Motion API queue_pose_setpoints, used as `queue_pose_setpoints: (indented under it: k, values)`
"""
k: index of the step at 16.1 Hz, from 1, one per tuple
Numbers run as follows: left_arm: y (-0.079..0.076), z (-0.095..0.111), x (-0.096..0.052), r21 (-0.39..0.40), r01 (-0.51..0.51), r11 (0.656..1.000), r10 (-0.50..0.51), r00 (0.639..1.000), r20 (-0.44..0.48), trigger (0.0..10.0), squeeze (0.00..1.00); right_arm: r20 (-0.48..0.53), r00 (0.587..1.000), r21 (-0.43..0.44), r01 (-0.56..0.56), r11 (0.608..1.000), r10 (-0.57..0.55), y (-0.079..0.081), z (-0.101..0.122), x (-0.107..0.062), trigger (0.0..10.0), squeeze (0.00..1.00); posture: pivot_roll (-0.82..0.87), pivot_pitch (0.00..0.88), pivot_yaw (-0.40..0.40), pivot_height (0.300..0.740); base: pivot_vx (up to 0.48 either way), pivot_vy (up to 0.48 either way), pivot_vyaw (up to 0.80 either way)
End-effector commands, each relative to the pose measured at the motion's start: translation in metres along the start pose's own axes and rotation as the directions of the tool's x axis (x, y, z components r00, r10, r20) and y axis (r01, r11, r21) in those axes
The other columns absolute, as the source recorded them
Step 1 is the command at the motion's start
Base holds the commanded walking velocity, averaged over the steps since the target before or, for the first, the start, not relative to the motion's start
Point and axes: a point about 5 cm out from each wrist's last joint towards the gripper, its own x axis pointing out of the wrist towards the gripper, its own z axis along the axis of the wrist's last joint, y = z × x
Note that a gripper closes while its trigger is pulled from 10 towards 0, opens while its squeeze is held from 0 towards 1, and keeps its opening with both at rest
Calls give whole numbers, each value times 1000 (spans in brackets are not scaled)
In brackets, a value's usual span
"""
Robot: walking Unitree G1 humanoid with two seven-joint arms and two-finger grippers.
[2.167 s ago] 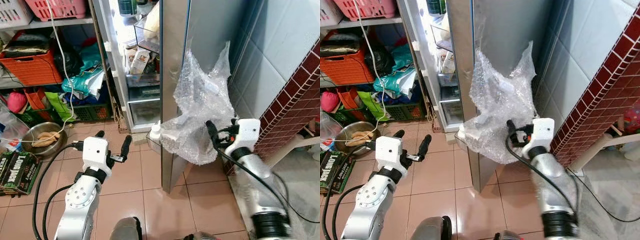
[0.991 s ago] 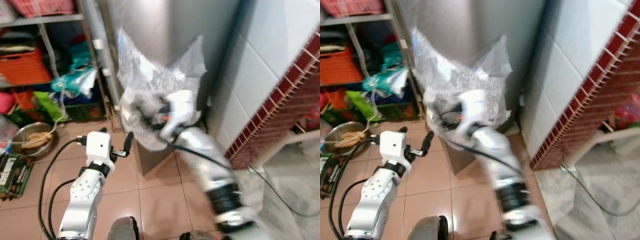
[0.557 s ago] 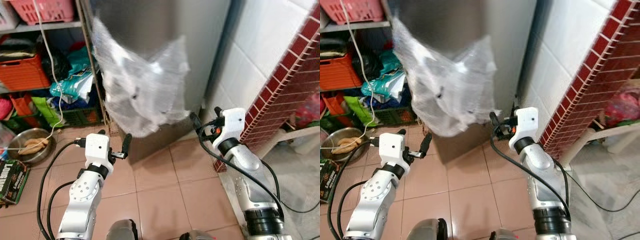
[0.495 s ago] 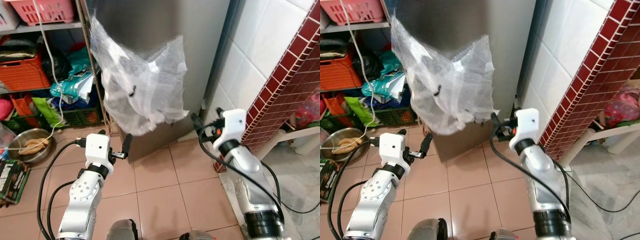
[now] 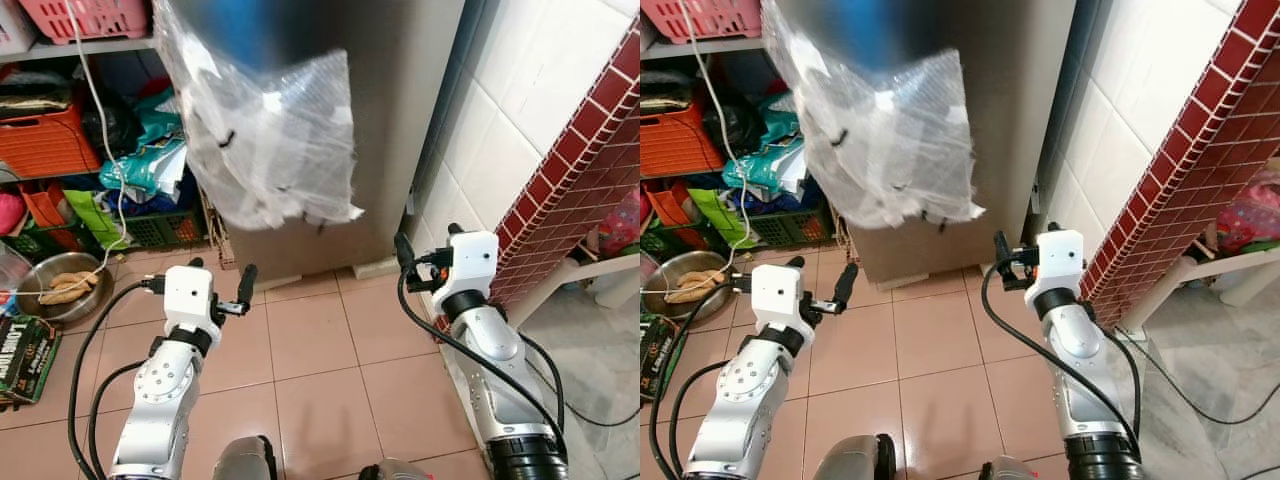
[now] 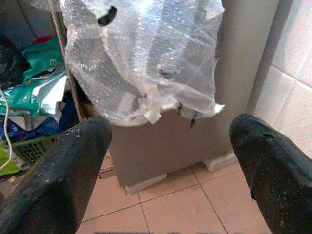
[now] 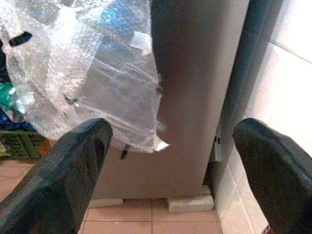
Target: Restocking fridge
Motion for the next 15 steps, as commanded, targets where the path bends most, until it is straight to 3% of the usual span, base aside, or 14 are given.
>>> queue_pose_setpoints:
  k: [1, 4, 8, 15]
  values:
    - [4, 2, 1, 14, -7, 1000, 7, 1000, 8, 10000, 0, 19, 1000, -9, 12, 1000, -12, 0, 4, 2, 10000, 0, 62, 84, 24, 740, 0, 0, 0]
    - [8, 8, 6, 29, -27, 999, 26, 999, 24, 10000, 0, 48, 998, -41, 50, 998, -48, -2, 10, 7, 10000, 0, 57, 112, 52, 740, 0, 0, 0]
    - [10, 8, 10, 5, -53, 999, 53, 999, 11, 10000, 0, 14, 995, -17, 96, 995, -96, 0, 4, 4, 10000, 0, 38, 132, 50, 740, 0, 0, 0]
    - [11, 2, 6, -57, -94, 994, 92, 995, -29, 10000, 0, -17, 991, -27, 131, 991, -132, -9, -2, 0, 10000, 0, 32, 150, 21, 740, 0, -51, -781]
